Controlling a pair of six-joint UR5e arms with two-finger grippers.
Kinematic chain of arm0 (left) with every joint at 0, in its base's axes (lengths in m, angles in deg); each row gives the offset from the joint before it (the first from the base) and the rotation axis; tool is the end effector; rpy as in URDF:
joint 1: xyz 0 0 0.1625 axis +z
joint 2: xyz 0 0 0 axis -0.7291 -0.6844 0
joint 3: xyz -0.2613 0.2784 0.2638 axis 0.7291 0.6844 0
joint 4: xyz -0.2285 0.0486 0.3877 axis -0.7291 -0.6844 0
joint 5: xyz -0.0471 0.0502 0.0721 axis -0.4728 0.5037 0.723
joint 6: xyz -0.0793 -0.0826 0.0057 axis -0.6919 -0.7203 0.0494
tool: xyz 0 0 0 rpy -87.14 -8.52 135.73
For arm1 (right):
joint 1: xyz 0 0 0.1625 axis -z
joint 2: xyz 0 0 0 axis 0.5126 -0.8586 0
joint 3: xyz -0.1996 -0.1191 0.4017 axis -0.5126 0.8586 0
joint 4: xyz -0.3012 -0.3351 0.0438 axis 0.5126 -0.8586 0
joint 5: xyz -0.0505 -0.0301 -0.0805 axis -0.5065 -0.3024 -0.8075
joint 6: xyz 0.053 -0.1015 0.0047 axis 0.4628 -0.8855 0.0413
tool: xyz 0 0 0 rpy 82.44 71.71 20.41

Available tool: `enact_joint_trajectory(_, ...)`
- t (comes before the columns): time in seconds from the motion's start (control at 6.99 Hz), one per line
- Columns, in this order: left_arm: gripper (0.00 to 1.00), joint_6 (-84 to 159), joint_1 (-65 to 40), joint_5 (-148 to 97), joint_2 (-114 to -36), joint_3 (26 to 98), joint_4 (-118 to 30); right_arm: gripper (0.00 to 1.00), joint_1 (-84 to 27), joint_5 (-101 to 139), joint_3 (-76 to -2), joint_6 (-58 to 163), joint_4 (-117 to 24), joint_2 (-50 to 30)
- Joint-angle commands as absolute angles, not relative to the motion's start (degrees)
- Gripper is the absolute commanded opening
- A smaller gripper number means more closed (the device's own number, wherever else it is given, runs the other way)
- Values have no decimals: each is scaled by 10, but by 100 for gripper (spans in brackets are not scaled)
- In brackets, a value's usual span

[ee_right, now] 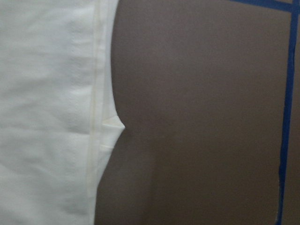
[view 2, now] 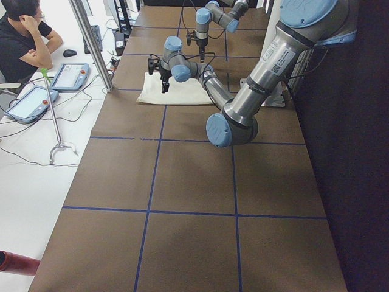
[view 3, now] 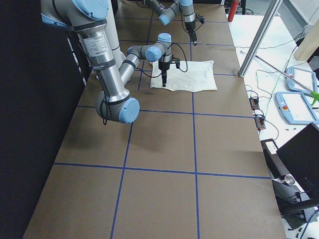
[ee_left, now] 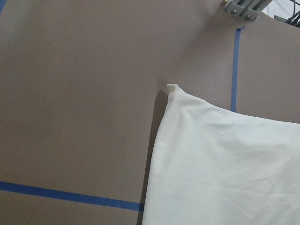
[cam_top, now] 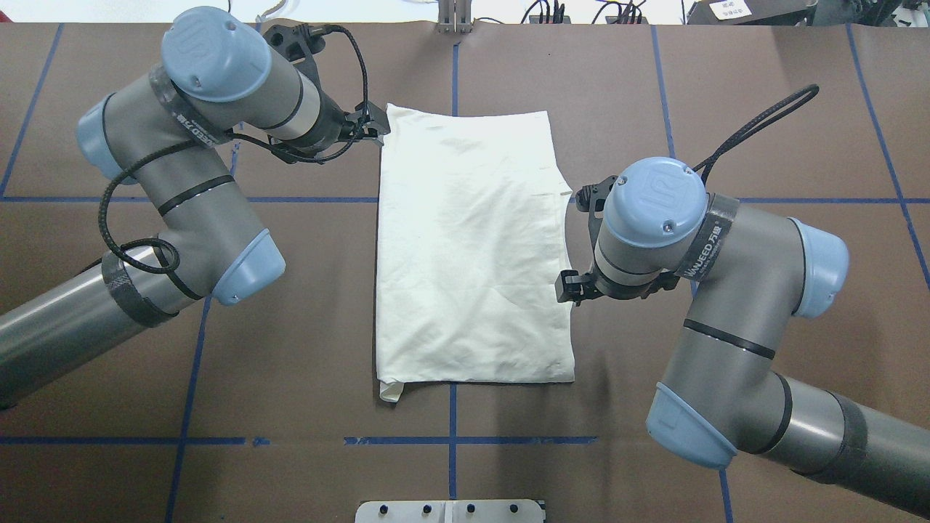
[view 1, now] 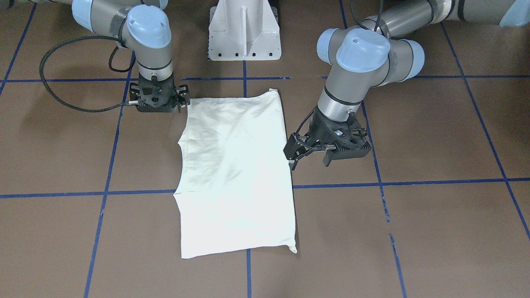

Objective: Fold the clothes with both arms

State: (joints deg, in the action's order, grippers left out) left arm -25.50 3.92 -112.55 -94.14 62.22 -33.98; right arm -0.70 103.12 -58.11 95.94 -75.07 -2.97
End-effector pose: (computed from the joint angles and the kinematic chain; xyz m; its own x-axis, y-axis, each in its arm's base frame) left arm 0.4962 -0.5935 0.2225 0.4902 -0.1785 -0.8531 0.3553 0.9347 0.0086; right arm -0.4910 -0.4180 0.2828 0.7925 -0.0715 0.6057 0.0398 0.9971 0.0656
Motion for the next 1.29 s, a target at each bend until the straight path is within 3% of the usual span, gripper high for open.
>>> enact_joint_trajectory(0.0, 100, -346, 105, -1134, -915, 626, -339, 100, -25, 1068, -588, 968, -689, -17)
enact_joint_trajectory(0.29, 99, -454, 148, -1148, -881, 674, -330, 100, -52, 1111, -589, 967, -678, -19)
enact_joint_trajectory(0.57, 80, -549, 201, -1128, -874, 691, -306, 100, -51, 1111, -590, 969, -678, -18)
enact_joint_trajectory(1.15, 78, -623, 258, -1104, -861, 691, -292, 100, -54, 1110, -596, 970, -678, -16)
